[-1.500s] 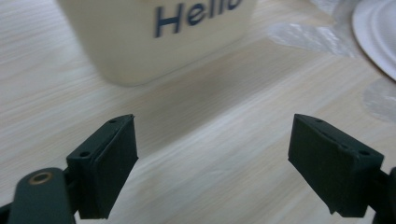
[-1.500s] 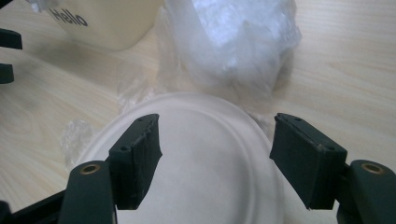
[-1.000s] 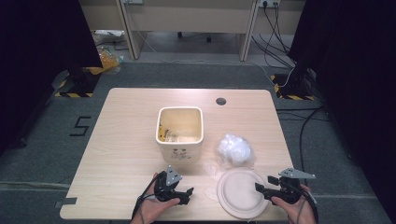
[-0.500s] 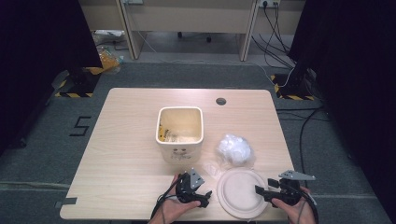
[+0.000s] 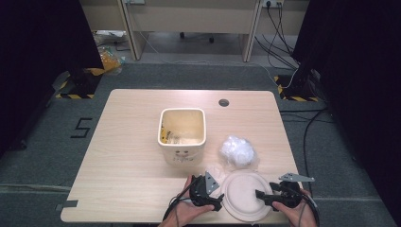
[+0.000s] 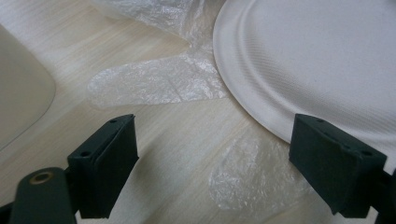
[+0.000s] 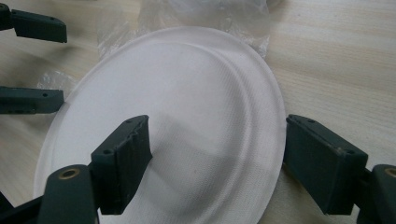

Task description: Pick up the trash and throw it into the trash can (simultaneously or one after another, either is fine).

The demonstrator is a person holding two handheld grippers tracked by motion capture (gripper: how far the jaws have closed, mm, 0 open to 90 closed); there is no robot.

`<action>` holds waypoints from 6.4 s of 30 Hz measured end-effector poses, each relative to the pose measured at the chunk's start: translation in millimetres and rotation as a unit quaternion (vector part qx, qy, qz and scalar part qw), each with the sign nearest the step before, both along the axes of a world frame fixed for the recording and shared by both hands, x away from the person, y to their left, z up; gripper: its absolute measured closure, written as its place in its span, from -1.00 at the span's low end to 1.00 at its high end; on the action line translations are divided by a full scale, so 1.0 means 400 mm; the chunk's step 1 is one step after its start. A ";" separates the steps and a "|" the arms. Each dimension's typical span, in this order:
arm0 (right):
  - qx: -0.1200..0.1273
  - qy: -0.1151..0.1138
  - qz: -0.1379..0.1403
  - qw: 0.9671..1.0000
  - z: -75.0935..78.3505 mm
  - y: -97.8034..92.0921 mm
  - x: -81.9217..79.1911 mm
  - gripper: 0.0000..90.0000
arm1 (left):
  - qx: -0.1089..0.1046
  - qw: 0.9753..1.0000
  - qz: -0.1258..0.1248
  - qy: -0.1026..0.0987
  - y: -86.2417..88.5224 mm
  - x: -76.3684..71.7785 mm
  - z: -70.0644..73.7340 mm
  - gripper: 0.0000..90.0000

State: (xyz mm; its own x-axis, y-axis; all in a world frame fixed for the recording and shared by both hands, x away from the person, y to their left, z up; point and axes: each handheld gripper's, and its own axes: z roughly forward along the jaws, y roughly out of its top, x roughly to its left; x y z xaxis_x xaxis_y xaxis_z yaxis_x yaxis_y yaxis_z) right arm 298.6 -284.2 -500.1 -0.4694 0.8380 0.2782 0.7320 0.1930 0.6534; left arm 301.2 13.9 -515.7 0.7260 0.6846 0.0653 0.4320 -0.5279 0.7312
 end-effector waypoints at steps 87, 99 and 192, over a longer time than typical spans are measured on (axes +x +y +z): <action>0.244 -0.082 0.172 0.951 0.361 0.179 0.186 0.87 | -0.038 0.987 0.153 0.025 0.468 0.021 -0.019 -0.75; 0.253 -0.090 0.191 0.944 0.426 0.234 0.228 0.87 | -0.035 0.988 0.147 0.027 0.467 0.022 -0.020 -0.80; 0.132 -0.110 0.135 0.976 0.364 0.284 0.301 -0.07 | -0.027 0.990 0.130 0.036 0.462 0.024 -0.022 -1.00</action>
